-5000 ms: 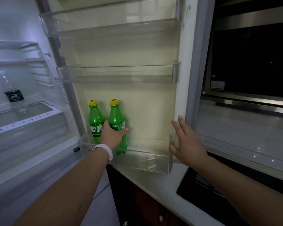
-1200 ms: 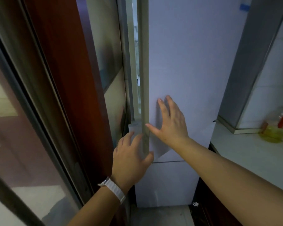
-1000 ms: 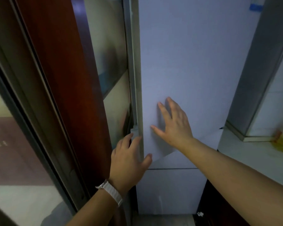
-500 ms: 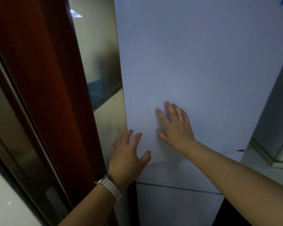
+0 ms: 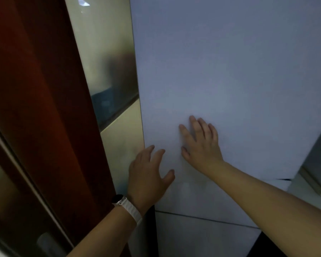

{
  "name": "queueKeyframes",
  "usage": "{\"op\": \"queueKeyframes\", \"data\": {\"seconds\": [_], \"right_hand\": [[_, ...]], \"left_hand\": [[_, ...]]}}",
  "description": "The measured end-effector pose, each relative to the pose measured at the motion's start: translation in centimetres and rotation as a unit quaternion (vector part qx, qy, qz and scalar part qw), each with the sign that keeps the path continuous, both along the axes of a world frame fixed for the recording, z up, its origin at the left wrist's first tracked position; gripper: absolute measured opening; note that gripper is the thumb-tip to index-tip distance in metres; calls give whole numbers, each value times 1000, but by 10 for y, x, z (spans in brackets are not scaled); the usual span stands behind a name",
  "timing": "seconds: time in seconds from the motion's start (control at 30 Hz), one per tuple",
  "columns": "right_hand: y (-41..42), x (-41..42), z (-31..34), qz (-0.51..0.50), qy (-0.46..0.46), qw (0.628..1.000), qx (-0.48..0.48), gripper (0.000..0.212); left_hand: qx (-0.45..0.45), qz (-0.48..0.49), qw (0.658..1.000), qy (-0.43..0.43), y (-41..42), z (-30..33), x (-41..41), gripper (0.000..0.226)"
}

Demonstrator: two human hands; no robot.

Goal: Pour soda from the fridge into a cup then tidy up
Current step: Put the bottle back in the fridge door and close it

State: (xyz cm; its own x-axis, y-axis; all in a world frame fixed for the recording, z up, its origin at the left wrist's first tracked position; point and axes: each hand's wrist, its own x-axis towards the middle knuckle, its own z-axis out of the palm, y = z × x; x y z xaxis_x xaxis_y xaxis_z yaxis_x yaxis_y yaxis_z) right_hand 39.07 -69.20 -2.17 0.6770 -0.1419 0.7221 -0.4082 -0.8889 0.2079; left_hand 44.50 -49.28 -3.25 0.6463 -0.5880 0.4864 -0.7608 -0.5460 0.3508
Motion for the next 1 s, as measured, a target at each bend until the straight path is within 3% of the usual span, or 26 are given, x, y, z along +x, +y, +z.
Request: {"op": "queueKeyframes", "data": {"seconds": [0.8,1.0], "right_hand": [[-32,41,12,-97,168,981,4,85],[-28,27,28,-40,212,975,63,80]], "left_hand": [[4,-45,999,9,-40,14,46,69],[3,-52,999,-1,-39,13,41,69]]}}
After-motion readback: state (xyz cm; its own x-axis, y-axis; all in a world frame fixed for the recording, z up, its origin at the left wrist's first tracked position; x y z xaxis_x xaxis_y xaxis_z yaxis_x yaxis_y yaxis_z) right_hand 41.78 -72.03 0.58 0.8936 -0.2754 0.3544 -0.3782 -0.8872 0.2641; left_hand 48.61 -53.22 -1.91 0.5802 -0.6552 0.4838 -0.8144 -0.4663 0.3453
